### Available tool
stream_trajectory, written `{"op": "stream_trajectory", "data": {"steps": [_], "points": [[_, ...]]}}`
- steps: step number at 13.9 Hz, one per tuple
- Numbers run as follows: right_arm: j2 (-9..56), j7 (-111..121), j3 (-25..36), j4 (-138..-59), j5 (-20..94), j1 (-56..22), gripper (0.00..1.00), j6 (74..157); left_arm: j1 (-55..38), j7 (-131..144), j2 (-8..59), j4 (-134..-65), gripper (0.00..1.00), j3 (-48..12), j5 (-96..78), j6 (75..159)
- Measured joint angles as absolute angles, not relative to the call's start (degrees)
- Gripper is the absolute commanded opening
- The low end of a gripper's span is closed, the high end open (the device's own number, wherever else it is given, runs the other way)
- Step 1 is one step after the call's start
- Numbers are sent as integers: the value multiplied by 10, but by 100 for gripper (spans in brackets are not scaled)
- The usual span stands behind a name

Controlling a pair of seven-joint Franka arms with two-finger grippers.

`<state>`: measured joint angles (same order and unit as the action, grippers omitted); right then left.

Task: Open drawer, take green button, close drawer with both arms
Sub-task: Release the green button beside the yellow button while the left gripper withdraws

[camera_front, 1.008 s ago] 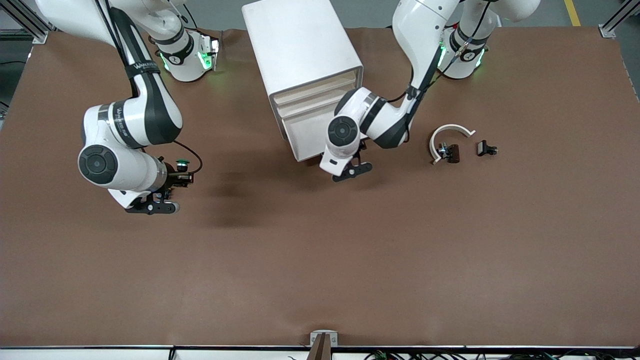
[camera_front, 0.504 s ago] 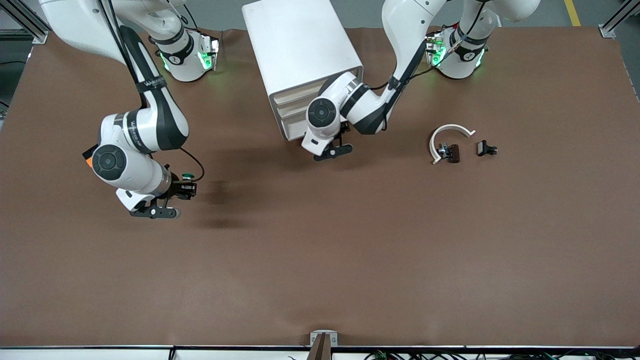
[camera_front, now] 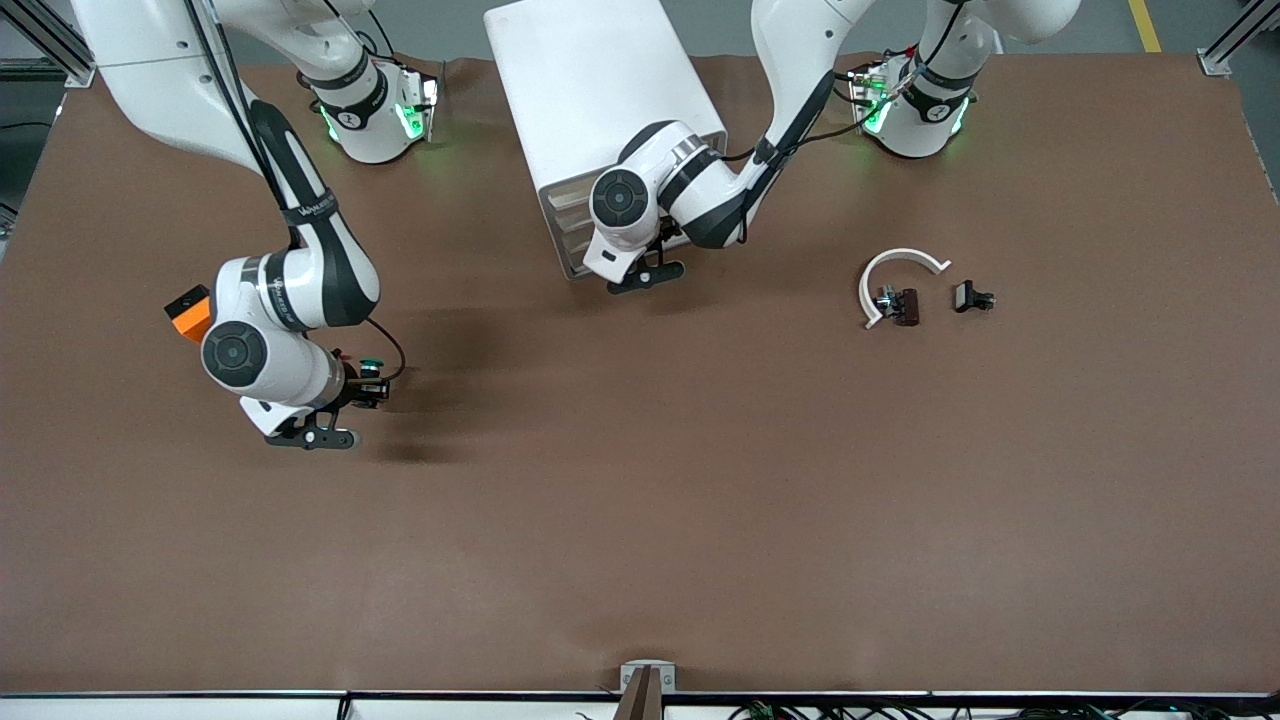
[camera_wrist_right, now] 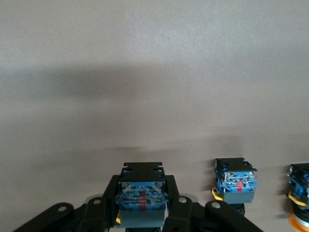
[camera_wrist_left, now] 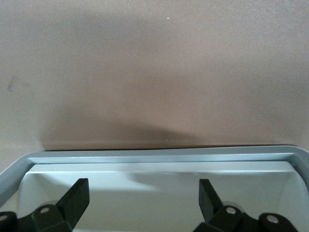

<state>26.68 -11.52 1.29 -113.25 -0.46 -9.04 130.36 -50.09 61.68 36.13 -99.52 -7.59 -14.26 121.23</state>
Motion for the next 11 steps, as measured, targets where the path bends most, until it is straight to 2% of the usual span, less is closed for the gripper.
{"op": "stream_trajectory", "data": {"steps": [2, 4, 5, 6, 7, 11], "points": [[281, -115, 13, -1133, -5, -84, 27, 1320, -498, 617, 361, -996, 100, -76, -143, 1212], [291, -115, 13, -1132, -5, -79, 32, 1327, -484, 618, 361, -996, 100, -75, -143, 1213], [293, -115, 13, -1132, -5, -78, 45, 1329, -470, 618, 361, -994, 100, -74, -143, 1213], [294, -115, 13, -1132, -5, -77, 83, 1331, -451, 618, 360, -990, 100, -73, -142, 1214], [295, -115, 13, -1132, -5, -77, 100, 1332, -429, 616, 359, -985, 100, -73, -133, 1214], [295, -115, 13, -1132, -5, -75, 100, 1326, -344, 606, 346, -965, 100, -73, -47, 1215]]}}
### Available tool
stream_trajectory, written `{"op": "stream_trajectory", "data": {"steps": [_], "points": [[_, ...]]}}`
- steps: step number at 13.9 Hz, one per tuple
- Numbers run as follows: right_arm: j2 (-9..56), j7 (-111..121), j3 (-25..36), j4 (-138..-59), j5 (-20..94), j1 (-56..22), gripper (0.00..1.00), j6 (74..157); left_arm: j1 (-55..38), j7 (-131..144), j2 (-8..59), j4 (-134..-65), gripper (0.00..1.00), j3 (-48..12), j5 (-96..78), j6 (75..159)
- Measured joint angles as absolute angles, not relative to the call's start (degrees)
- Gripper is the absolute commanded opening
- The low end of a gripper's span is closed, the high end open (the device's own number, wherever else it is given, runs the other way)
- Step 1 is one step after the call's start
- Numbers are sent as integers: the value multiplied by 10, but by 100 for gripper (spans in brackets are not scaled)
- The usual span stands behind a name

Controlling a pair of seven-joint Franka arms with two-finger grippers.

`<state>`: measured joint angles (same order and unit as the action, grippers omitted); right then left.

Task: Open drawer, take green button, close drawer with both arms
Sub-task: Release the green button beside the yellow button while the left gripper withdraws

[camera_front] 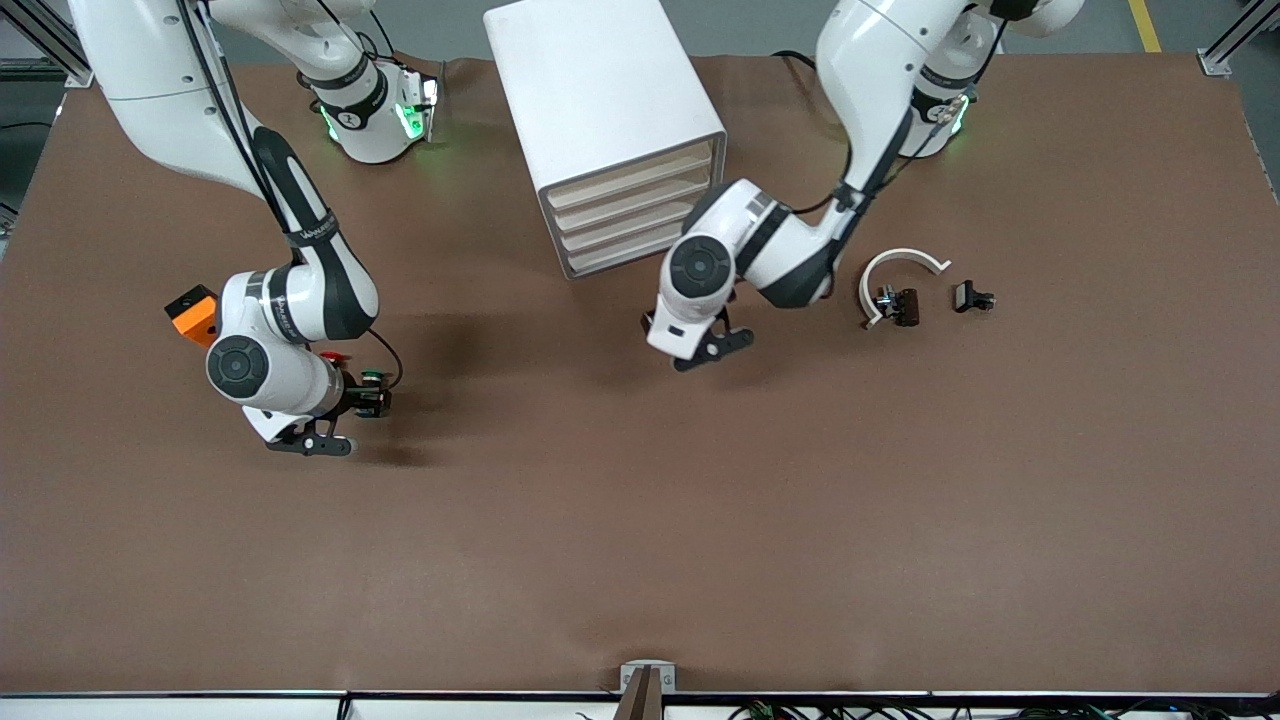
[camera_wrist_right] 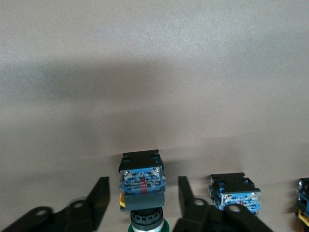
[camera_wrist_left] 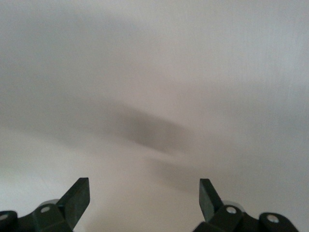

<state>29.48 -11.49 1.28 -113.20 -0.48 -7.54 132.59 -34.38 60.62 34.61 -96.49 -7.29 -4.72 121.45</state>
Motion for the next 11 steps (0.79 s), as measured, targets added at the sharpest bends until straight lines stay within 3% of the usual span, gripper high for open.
{"op": "stream_trajectory", "data": {"steps": [5, 11], "points": [[269, -116, 10, -1098, -5, -76, 100, 1223, -207, 494, 292, -957, 100, -72, -30, 1204], [157, -116, 10, -1079, -5, -75, 100, 1143, -51, 323, 174, -946, 100, -72, -27, 1116]]}}
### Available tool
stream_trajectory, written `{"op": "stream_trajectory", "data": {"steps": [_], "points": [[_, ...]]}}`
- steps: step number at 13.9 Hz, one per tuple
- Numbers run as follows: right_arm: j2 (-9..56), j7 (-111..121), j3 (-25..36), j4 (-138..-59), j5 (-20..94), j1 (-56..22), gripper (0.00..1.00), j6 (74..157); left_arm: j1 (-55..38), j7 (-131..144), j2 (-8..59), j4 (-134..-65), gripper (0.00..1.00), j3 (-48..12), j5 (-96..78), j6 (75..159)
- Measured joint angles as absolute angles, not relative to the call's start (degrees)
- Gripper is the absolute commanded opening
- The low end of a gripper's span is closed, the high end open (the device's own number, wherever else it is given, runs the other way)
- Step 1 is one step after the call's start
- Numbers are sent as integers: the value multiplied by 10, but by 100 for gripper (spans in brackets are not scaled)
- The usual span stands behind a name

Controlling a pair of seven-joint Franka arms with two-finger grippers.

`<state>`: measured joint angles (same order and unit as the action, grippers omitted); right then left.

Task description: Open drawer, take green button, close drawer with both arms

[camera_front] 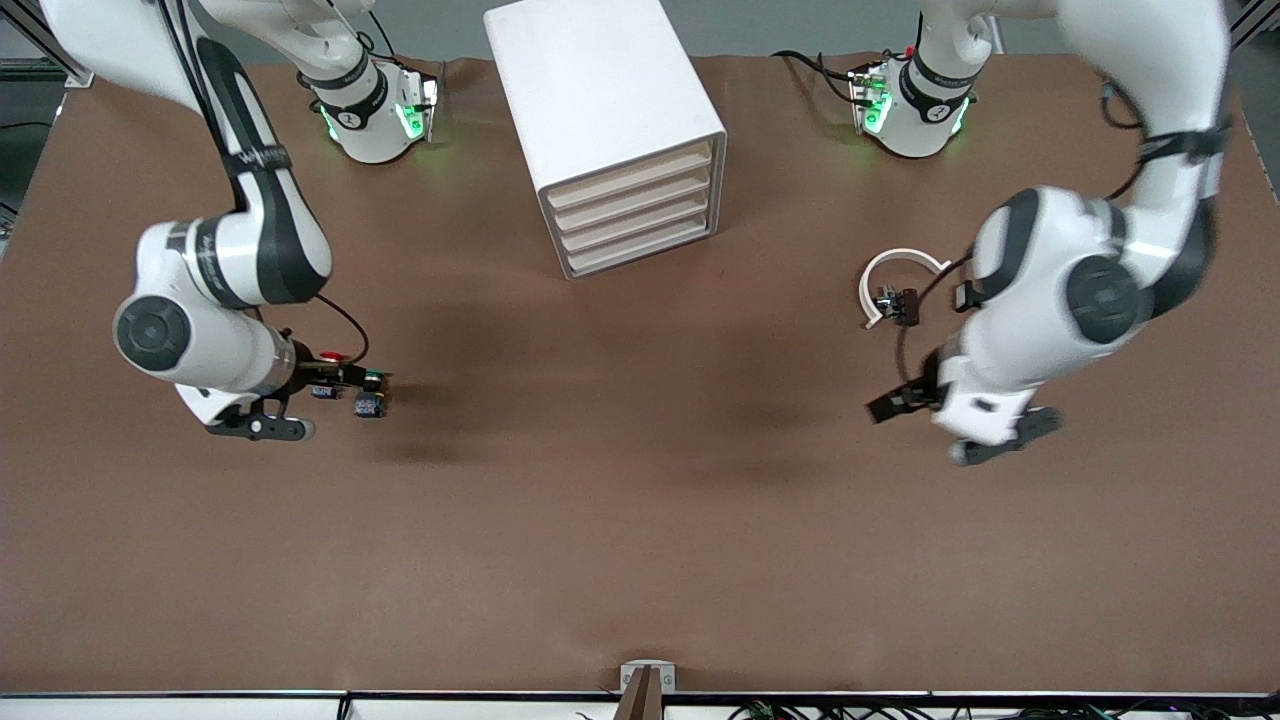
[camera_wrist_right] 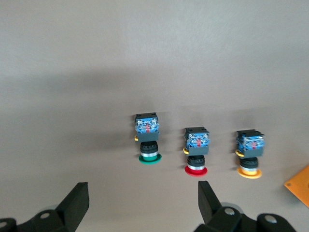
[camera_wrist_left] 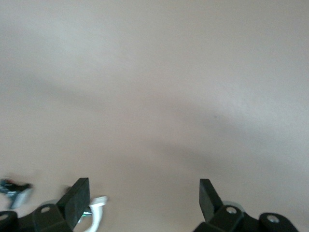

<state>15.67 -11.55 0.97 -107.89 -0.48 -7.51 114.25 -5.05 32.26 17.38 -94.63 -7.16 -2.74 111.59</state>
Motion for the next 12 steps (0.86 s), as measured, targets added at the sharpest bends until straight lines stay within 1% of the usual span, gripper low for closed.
{"op": "stream_trajectory", "data": {"steps": [2, 4, 7, 9, 12], "points": [[120, -116, 11, -1077, -5, -74, 100, 1131, -8, 267, 139, -935, 100, -72, -6, 1083], [83, -116, 11, -1063, -5, -71, 100, 1099, 23, 225, 118, -904, 100, -72, 9, 1026], [41, -115, 12, -995, -5, -64, 100, 989, 50, 204, 110, -841, 100, -72, 13, 945], [29, -96, 12, -943, -5, -56, 100, 942, 68, 203, 109, -818, 100, -72, 14, 923], [29, -26, 12, -893, -5, -25, 100, 907, 87, 201, 93, -812, 100, -71, 14, 905]]}}
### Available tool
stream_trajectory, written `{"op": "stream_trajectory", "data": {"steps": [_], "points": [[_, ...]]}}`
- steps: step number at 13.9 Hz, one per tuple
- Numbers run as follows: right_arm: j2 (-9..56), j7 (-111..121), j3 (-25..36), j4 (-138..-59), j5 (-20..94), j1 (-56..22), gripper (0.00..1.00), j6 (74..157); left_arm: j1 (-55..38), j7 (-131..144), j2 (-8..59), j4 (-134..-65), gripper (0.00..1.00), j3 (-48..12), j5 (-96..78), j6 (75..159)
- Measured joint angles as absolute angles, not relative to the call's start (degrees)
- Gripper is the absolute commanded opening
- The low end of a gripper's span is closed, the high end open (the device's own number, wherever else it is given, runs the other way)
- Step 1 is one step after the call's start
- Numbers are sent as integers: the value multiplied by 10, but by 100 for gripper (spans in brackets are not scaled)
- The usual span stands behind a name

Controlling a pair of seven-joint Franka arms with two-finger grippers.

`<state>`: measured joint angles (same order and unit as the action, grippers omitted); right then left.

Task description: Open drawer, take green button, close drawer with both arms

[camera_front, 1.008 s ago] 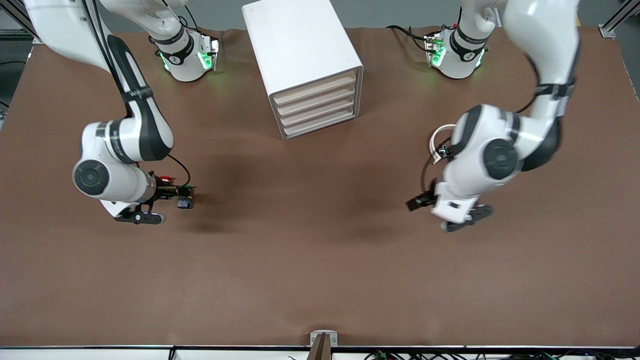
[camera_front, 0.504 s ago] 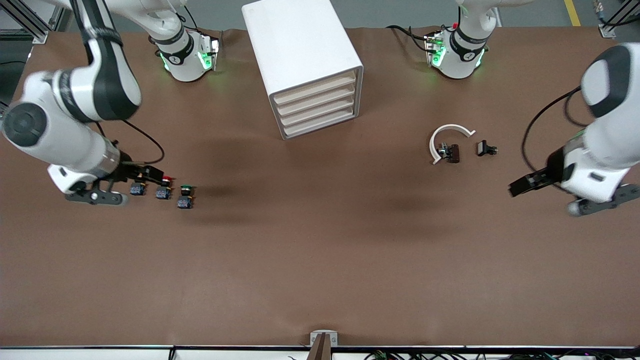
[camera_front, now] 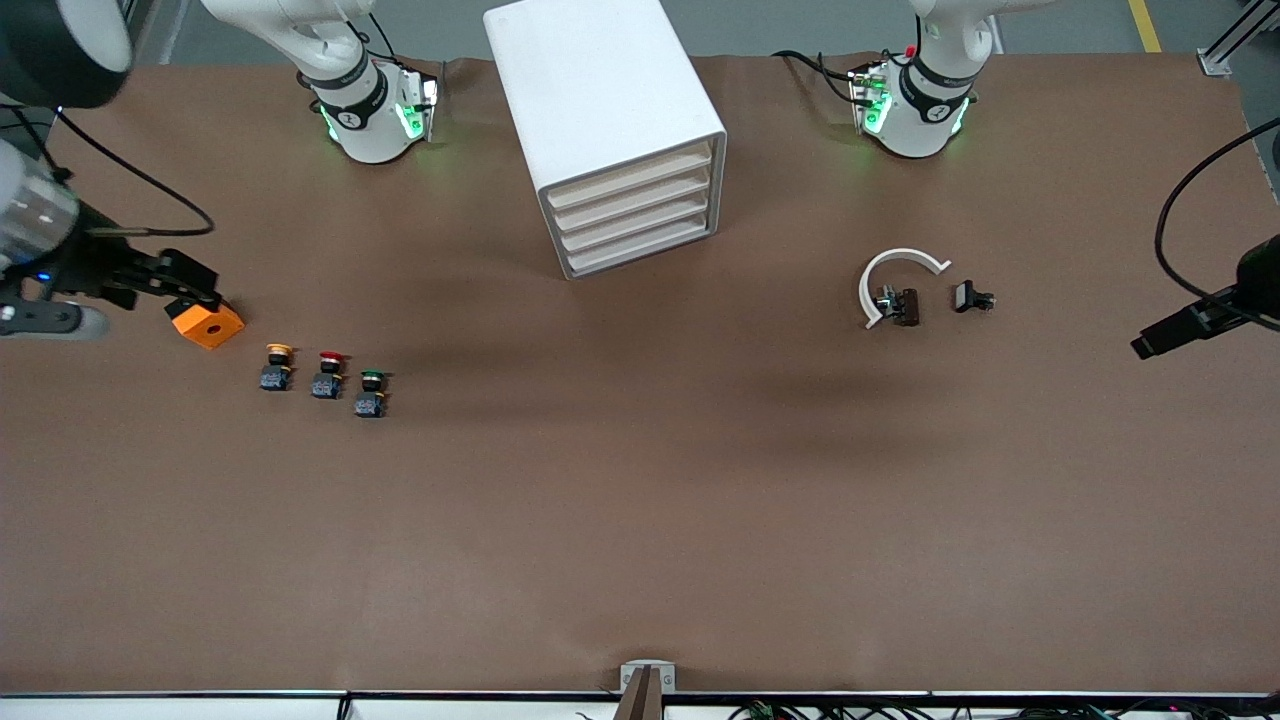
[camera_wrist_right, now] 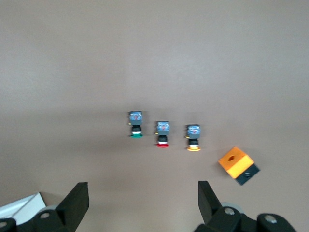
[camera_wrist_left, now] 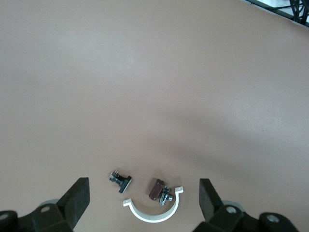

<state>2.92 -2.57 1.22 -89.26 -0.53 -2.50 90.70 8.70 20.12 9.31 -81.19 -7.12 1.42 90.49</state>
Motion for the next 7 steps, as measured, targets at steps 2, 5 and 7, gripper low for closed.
{"op": "stream_trajectory", "data": {"steps": [2, 5, 7], "points": [[30, -13, 12, -861, -5, -13, 100, 880, 94, 201, 66, -824, 100, -71, 14, 890], [31, -5, 12, -837, -5, -5, 100, 866, 96, 197, -2, -879, 100, -72, 14, 881], [34, -5, 9, -834, -5, -5, 100, 866, 96, 180, -48, -920, 100, -75, 14, 881]]}}
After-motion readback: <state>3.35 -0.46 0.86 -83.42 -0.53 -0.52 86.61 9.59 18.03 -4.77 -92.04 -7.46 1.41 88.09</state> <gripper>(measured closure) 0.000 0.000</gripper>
